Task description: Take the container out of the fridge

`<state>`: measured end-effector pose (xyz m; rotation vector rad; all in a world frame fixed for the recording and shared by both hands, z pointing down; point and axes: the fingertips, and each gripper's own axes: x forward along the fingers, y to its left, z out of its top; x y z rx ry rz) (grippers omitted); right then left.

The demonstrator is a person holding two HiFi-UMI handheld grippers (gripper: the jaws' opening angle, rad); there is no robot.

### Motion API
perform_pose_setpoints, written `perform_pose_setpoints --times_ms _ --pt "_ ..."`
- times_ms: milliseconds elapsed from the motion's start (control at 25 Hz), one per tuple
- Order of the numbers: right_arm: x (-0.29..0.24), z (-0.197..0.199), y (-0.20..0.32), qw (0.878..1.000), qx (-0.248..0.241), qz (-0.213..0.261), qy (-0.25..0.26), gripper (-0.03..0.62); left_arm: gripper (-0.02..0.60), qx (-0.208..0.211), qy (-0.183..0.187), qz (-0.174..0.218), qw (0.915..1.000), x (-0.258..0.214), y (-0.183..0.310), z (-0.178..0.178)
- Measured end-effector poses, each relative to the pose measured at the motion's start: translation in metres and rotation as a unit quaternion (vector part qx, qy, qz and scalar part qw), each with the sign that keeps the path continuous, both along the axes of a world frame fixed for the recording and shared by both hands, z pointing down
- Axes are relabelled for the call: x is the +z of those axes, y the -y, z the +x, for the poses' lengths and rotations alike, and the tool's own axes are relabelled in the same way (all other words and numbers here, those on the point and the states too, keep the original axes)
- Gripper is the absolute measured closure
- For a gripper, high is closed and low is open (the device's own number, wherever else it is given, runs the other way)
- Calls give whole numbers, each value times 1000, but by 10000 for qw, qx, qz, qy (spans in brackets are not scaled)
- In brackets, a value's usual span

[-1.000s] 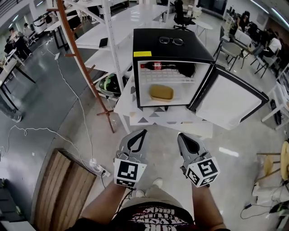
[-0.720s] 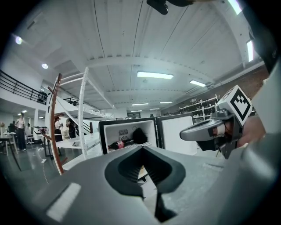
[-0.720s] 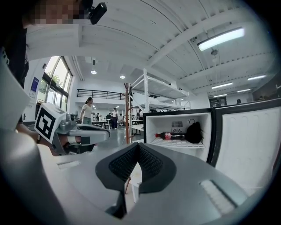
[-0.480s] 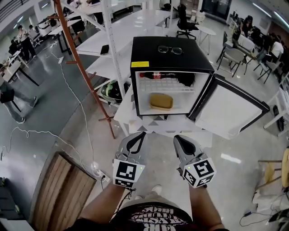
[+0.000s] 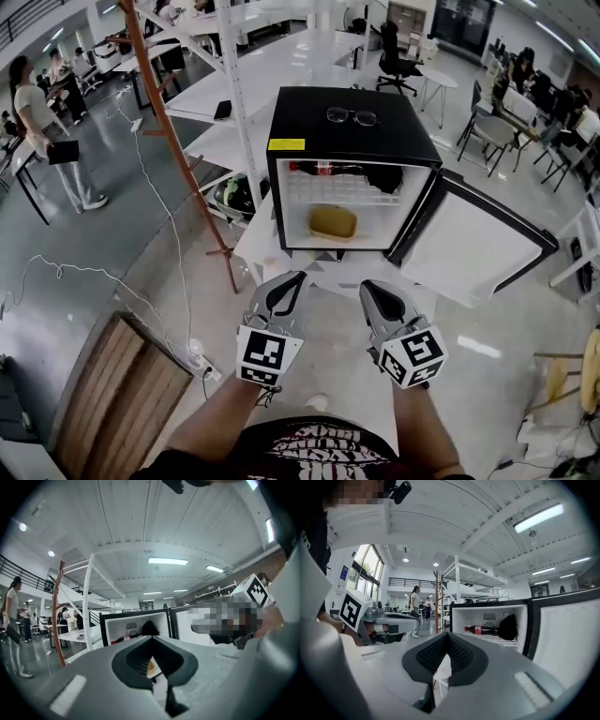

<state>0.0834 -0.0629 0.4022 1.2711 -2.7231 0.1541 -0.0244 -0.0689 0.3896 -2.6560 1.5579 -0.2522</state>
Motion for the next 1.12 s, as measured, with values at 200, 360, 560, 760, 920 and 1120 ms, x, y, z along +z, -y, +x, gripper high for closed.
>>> perform_pose_setpoints --times_ms 200,360,560,760,920,1120 --pt "0 8 2 10000 -60 9 8 568 581 -46 27 -25 10000 2 2 8" --pt "3 14 2 10000 -71 -42 24 568 581 -71 20 -70 9999 4 2 11" --pt "3 17 -2 9999 -97 -71 67 568 581 -46 73 -106 9999 5 -5 16" --pt "1 19 -6 9999 -98 -60 119 568 581 -11 173 -98 9998 3 -9 20" --pt "-1 23 -7 9998 -49 -51 188 568 581 68 240 -99 9996 -1 -10 24" --pt "6 29 -3 9996 77 -122 258 568 581 156 264 -143 9994 2 -7 28"
